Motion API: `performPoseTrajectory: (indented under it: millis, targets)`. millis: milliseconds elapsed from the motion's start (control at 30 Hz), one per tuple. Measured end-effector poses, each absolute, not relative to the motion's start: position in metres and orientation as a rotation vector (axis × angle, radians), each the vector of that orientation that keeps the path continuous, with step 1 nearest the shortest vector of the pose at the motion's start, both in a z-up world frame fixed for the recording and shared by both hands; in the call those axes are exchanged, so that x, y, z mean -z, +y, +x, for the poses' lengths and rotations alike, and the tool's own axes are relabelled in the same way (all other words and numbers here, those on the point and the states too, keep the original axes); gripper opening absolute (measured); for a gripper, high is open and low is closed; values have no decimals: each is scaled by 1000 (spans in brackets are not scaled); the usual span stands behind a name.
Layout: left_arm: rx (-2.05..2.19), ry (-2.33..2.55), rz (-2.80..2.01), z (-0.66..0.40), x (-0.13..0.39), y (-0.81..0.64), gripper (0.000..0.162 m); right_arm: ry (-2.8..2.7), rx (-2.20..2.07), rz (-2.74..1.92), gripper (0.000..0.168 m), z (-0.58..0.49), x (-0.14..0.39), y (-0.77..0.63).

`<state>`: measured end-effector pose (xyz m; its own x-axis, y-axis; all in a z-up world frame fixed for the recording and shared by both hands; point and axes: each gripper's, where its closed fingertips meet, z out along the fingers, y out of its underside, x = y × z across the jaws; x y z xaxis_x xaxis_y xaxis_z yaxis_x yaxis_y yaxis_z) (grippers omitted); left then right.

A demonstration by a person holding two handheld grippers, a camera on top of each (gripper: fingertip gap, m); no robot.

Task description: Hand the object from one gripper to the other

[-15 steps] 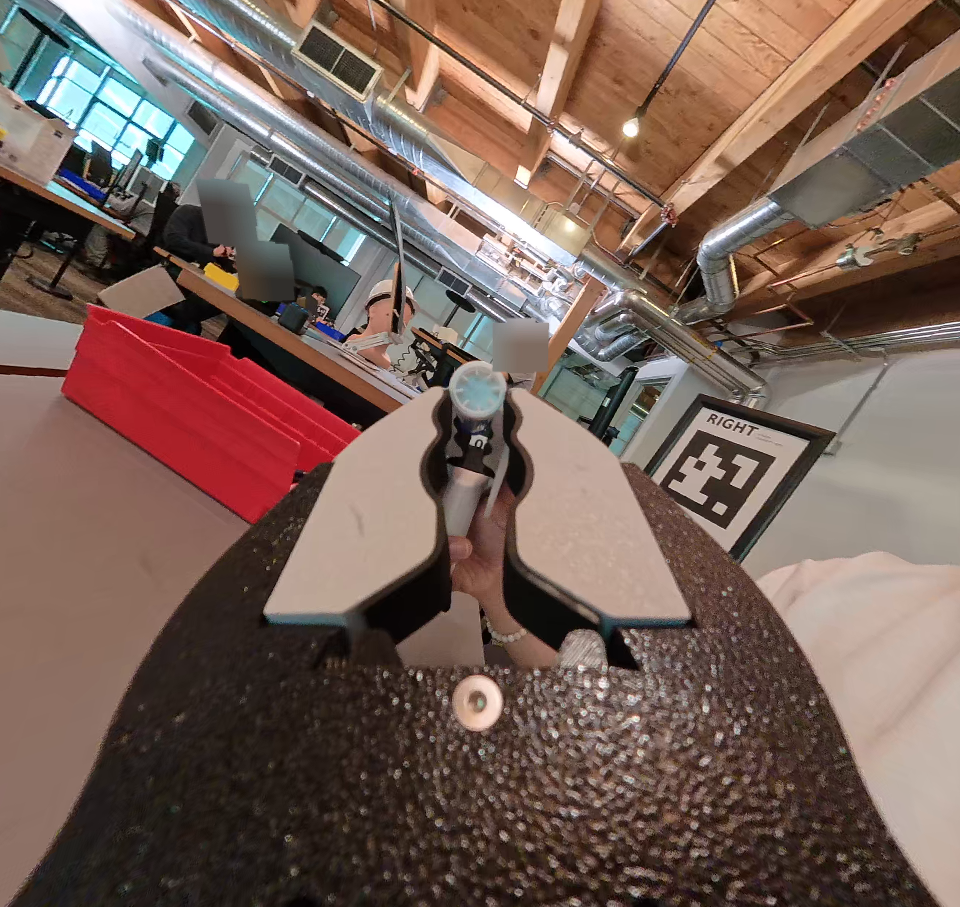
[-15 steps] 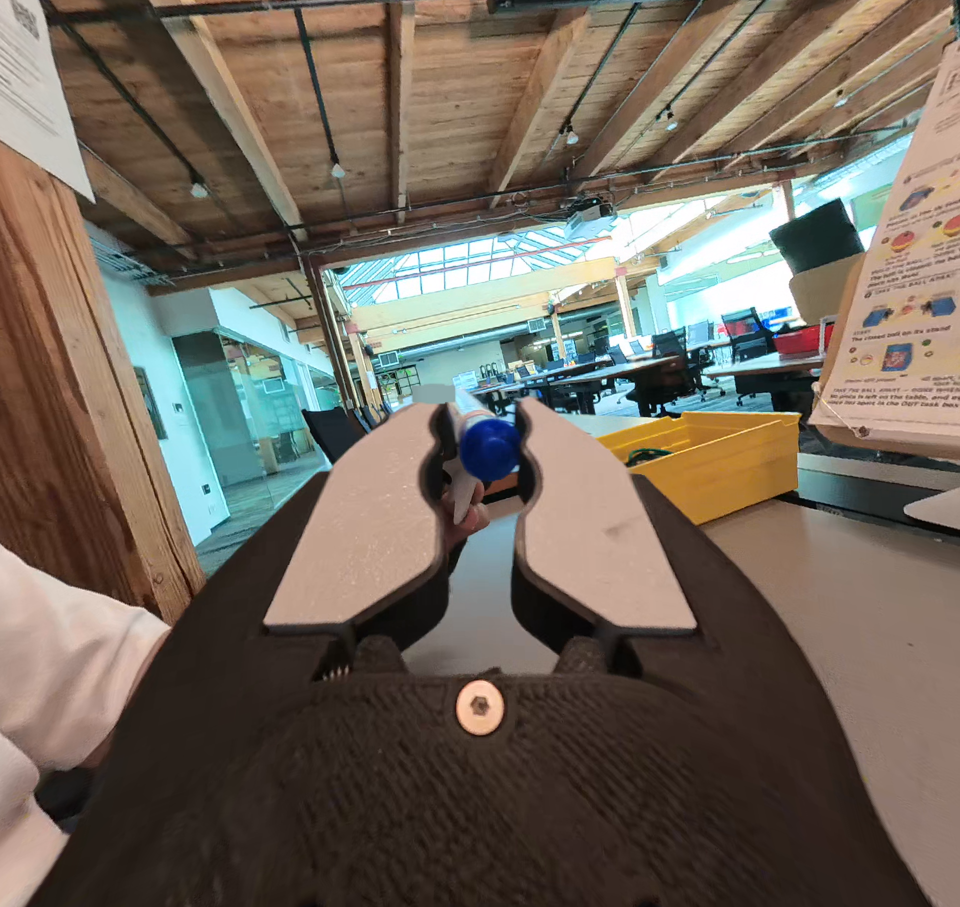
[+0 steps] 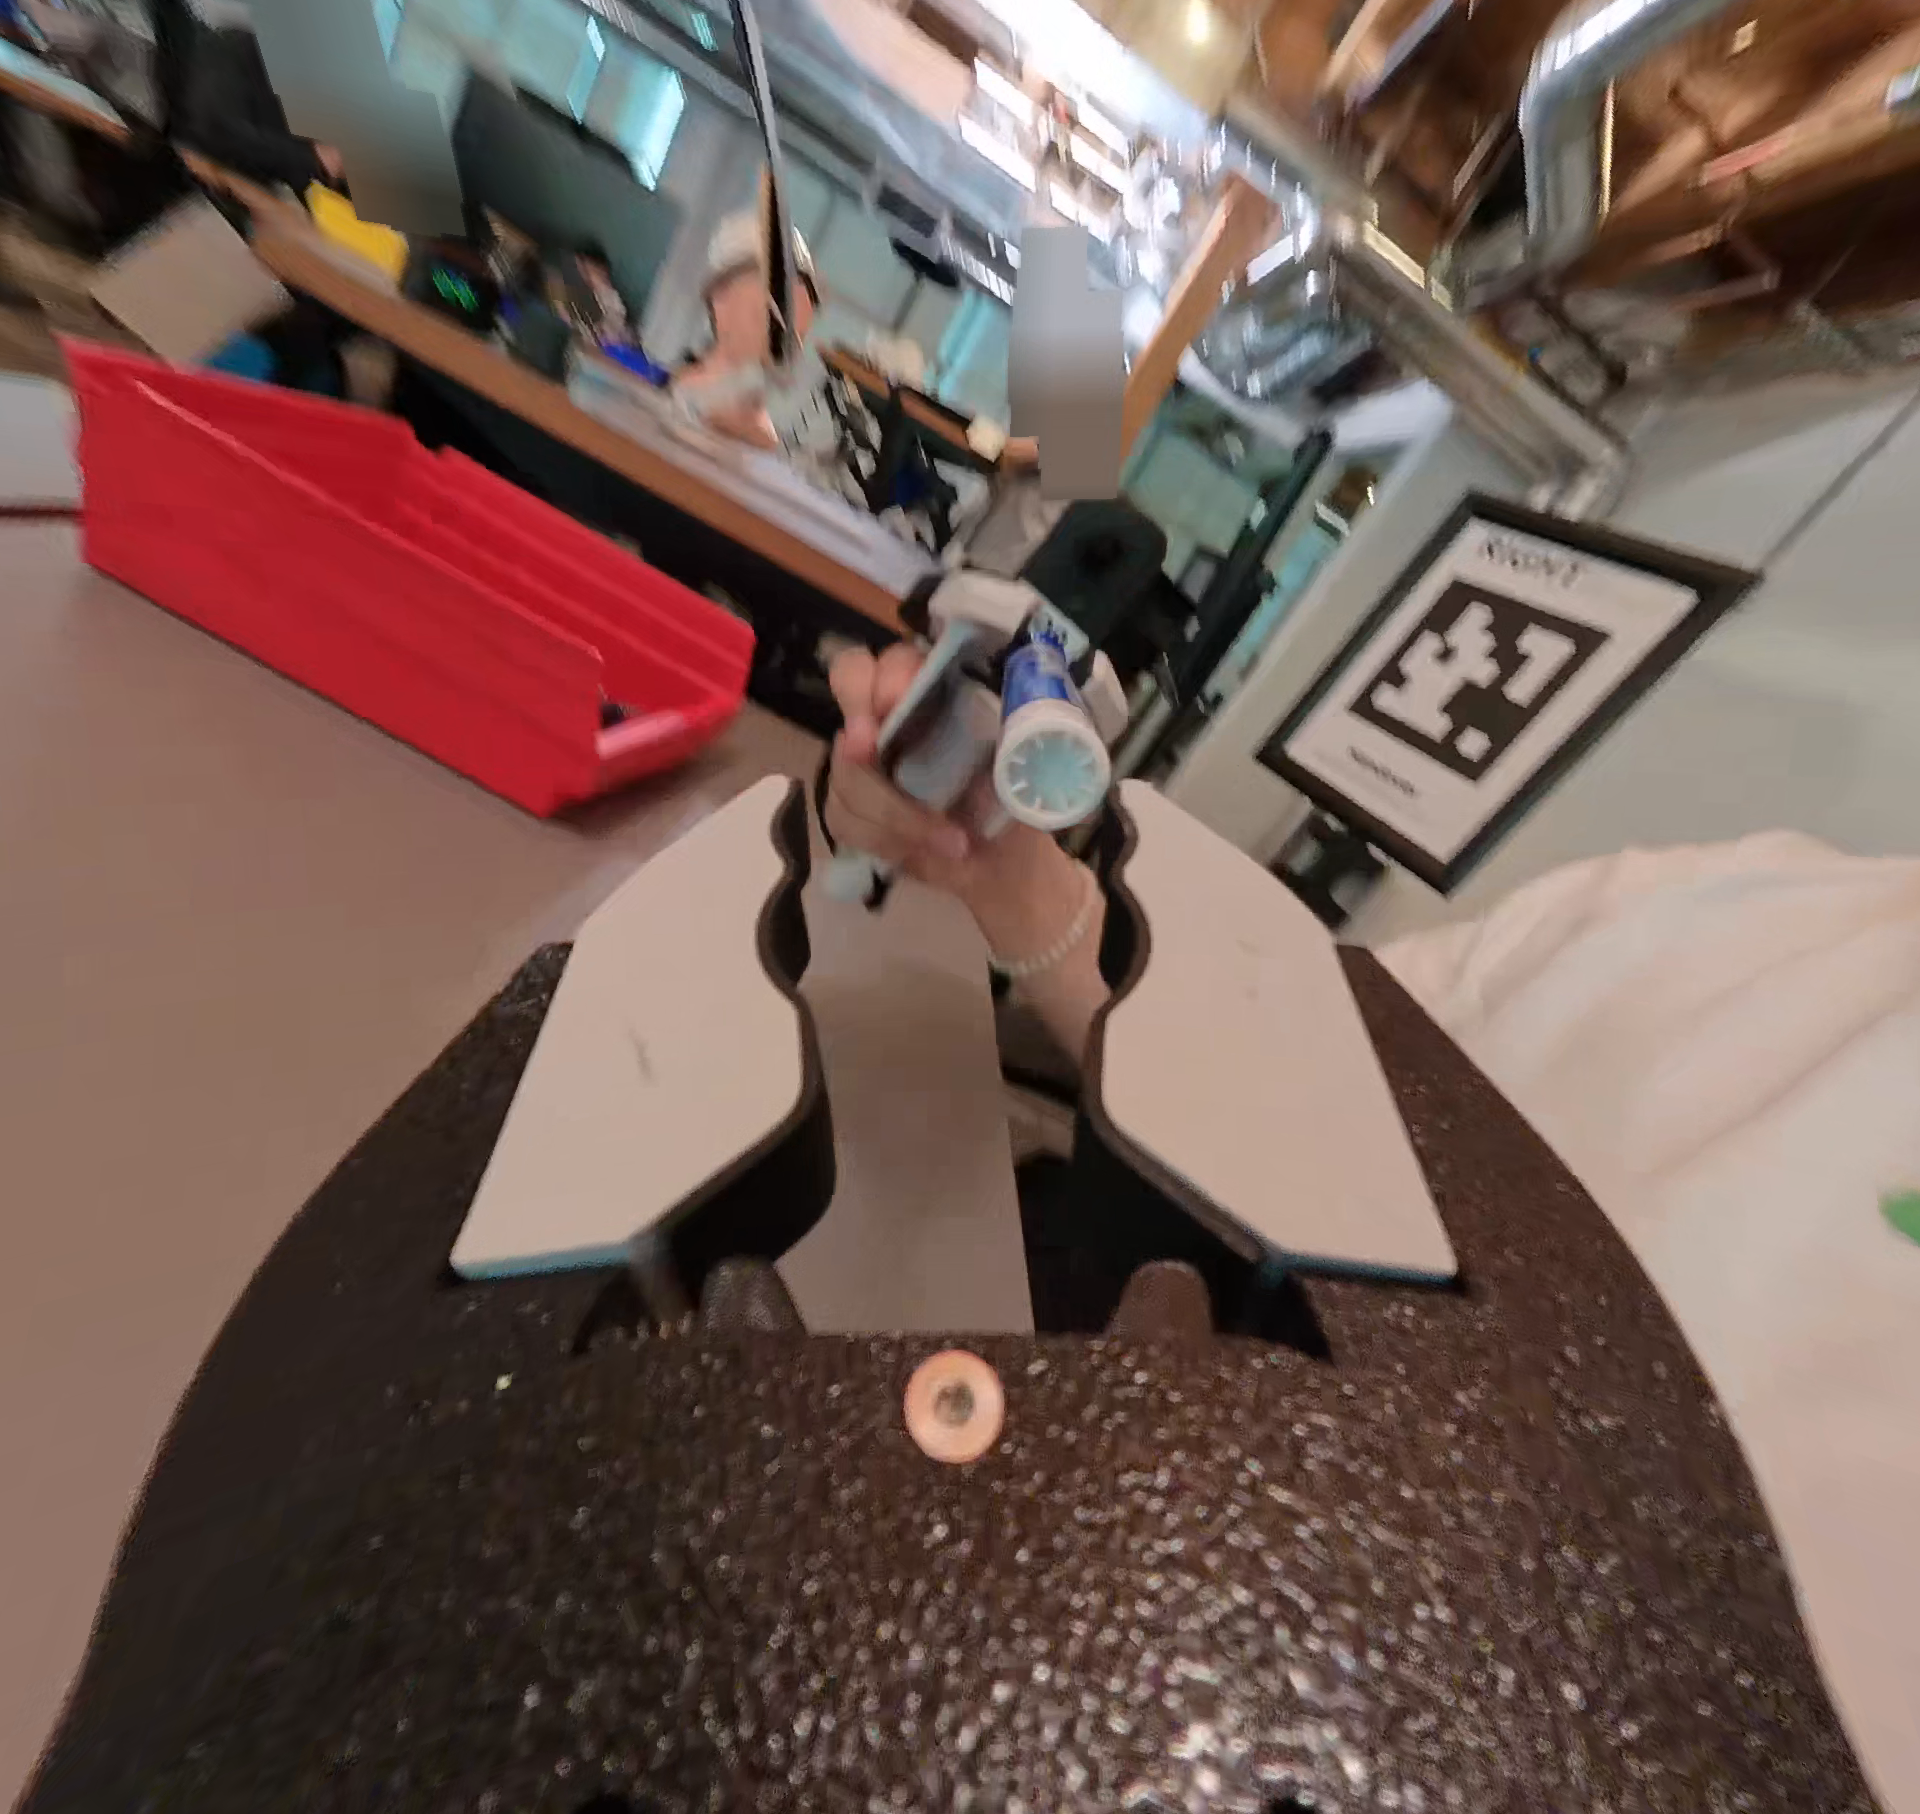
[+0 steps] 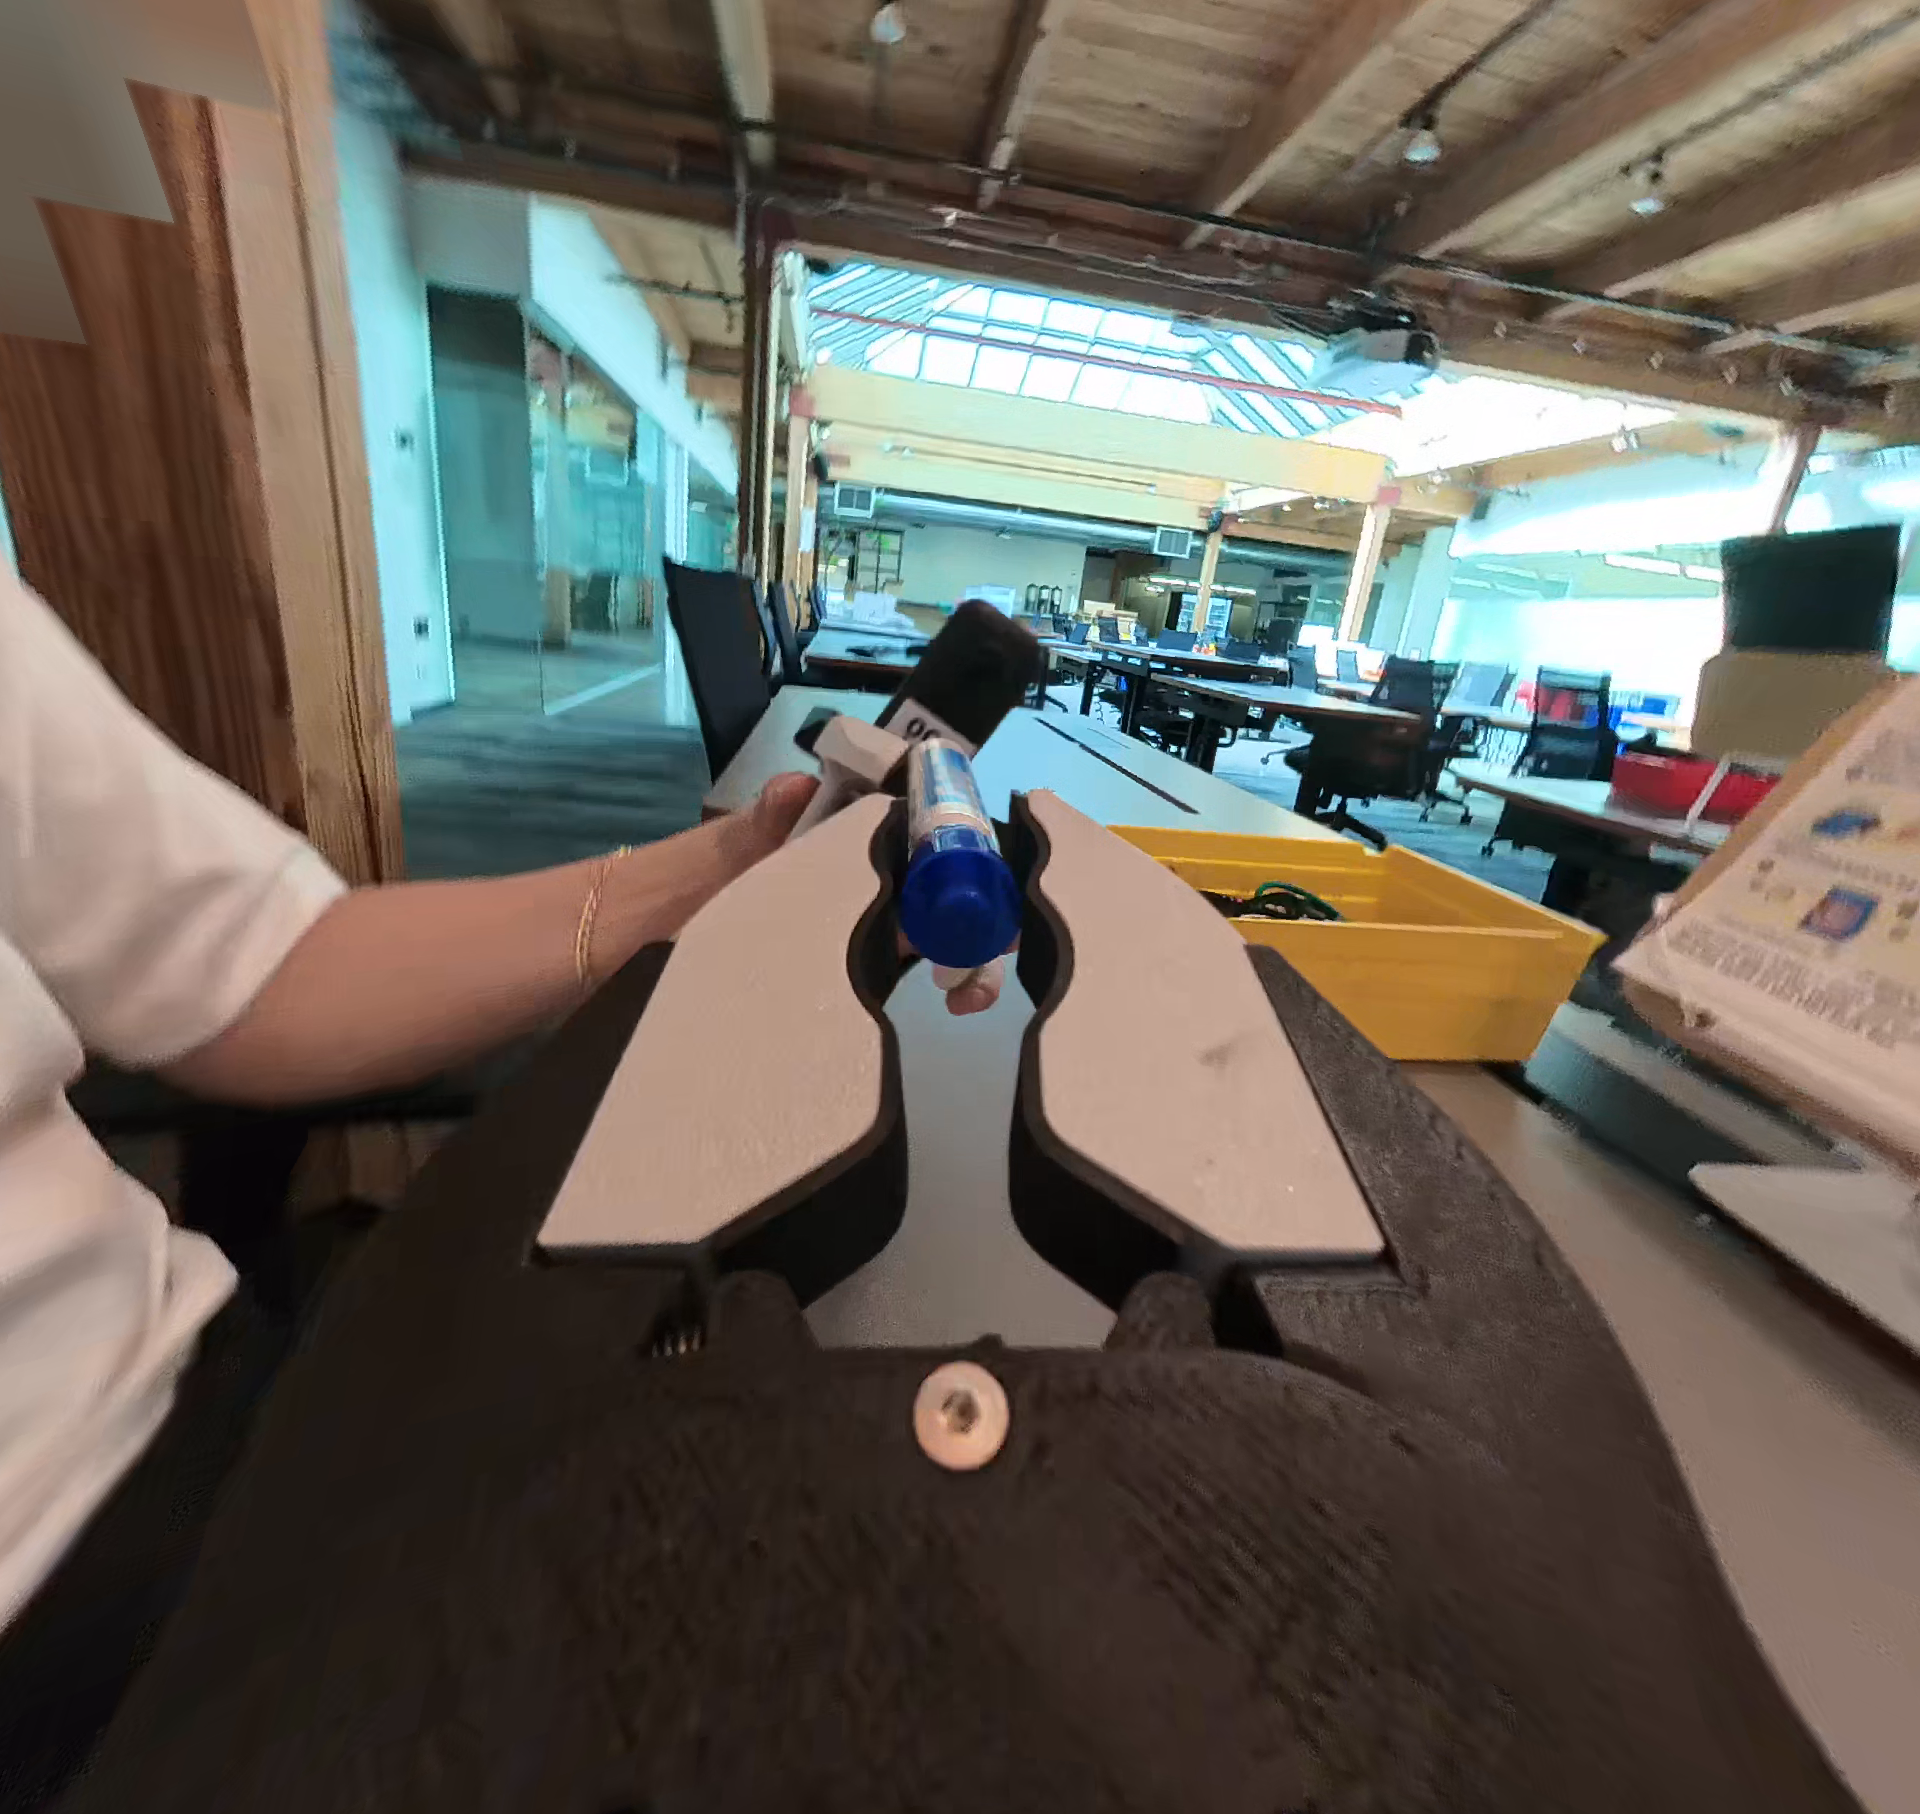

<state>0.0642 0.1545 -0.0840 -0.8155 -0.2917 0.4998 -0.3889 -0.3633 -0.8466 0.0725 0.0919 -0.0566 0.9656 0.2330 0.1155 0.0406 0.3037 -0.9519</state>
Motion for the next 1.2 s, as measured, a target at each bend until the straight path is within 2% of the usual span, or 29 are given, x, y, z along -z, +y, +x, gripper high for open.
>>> performPoseTrajectory:
  millis: [167, 400, 533, 733, 800, 900, 1033, 1100, 1133, 1200]
  targets:
    - [-2059, -1781, 879, 44, 109, 141, 53, -483, 67, -1304, 18, 55, 71, 93]
    - [-1846, -1692, 821, 29, 125, 126, 35, -751, 315, -1376, 18, 38, 94, 100]
    - [-1866, -1560, 806, 32, 120, 130, 22, -842, 386, -1387, 18, 32, 100, 99]
    - [-1929, -1636, 859, 44, 131, 138, 20, -720, 369, -1533, 19, 52, 117, 107]
    - [-2017, -1729, 901, 54, 133, 144, 20, -534, 341, -1531, 36, 70, 107, 110]
    - [-2205, -1938, 939, 68, 131, 161, 19, -206, 121, -1528, 59, 93, 94, 110]
    - [-2626, -2162, 735, 70, 104, 175, 20, 172, -497, -1563, 76, 91, 104, 115]
    - [-2671, -2347, 625, 68, 106, 175, 20, 241, -767, -1489, 70, 82, 100, 117]
    - [-2668, -2461, 582, 69, 110, 175, 20, 282, -821, -1452, 63, 84, 99, 118]
    - [-2641, -2680, 451, 69, 116, 172, 19, 355, -848, -1459, 61, 89, 107, 123]
